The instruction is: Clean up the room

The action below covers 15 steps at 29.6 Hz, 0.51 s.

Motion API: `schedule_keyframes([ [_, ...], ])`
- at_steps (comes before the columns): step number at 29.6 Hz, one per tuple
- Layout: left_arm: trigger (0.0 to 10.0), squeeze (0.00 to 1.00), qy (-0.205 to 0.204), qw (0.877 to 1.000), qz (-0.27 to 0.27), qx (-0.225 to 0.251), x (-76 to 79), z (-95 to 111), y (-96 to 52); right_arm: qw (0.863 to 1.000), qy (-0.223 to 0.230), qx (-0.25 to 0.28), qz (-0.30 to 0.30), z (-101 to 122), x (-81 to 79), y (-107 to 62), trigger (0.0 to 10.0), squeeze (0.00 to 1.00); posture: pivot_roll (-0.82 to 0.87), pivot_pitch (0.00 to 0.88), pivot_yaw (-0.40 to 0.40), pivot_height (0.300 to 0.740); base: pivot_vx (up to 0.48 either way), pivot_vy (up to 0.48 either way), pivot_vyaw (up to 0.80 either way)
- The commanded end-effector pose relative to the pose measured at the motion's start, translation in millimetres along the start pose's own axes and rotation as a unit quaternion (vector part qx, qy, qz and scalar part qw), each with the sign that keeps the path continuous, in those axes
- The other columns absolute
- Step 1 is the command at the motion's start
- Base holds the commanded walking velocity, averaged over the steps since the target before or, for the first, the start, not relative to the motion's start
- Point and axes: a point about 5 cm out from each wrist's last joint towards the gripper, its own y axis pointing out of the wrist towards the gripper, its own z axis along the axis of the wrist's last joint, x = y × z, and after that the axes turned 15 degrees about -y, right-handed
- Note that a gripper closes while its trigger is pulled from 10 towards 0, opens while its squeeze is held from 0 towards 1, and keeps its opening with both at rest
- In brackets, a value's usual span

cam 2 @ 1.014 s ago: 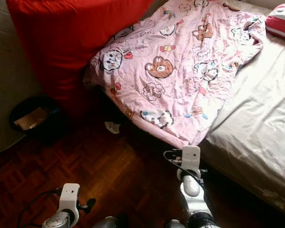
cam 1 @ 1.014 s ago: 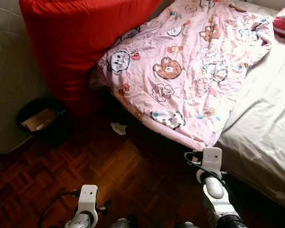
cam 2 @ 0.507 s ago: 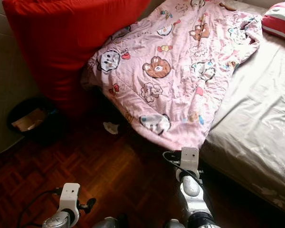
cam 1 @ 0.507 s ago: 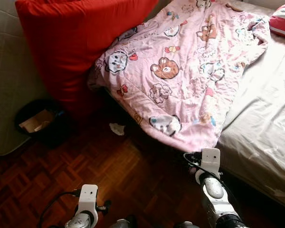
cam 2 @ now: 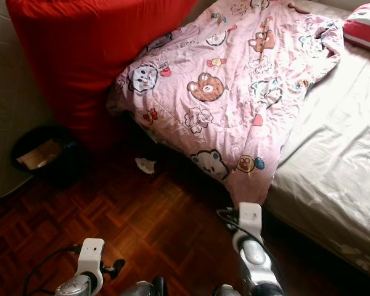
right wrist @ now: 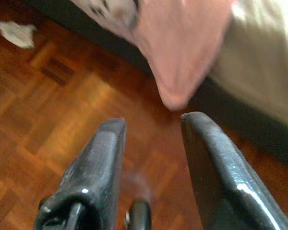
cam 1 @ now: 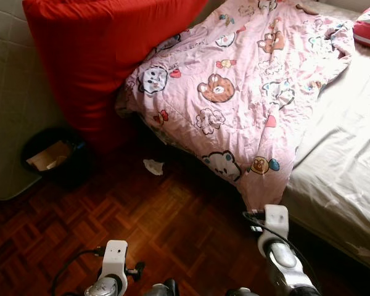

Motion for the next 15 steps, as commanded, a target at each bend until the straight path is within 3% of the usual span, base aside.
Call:
schedule_keyframes([
  [1, 10.0, 0.00, -0.016, 0.999, 0.018, -0.031, -10.3, -14, -4.6, 0.999, 0.004, -0.046, 0.025, -24, -3.7, -6.6, 10.0, 0.00, -0.05, 0.208, 0.079, 0.740, 0.000, 0.000, 0.00],
  [5, 10.0, 0.00, -0.036, 0.998, 0.034, -0.039, -17.0, -19, -6.9, 0.994, -0.024, -0.091, 0.047, -51, -2.9, -16.6, 10.0, 0.00, -0.05, 0.198, 0.075, 0.740, 0.000, 0.000, 0.00],
  [8, 10.0, 0.00, -0.036, 0.998, 0.034, -0.039, -17.0, -19, -6.9, 0.994, -0.024, -0.091, 0.047, -51, -2.9, -16.6, 10.0, 0.00, -0.05, 0.198, 0.075, 0.740, 0.000, 0.000, 0.00],
  [15, 10.0, 0.00, -0.034, 0.997, 0.053, -0.053, -23.9, -29, -11.2, 0.989, -0.026, -0.129, 0.075, -81, -6.9, -31.6, 10.0, 0.00, -0.05, 0.183, 0.065, 0.740, 0.000, 0.000, 0.00],
])
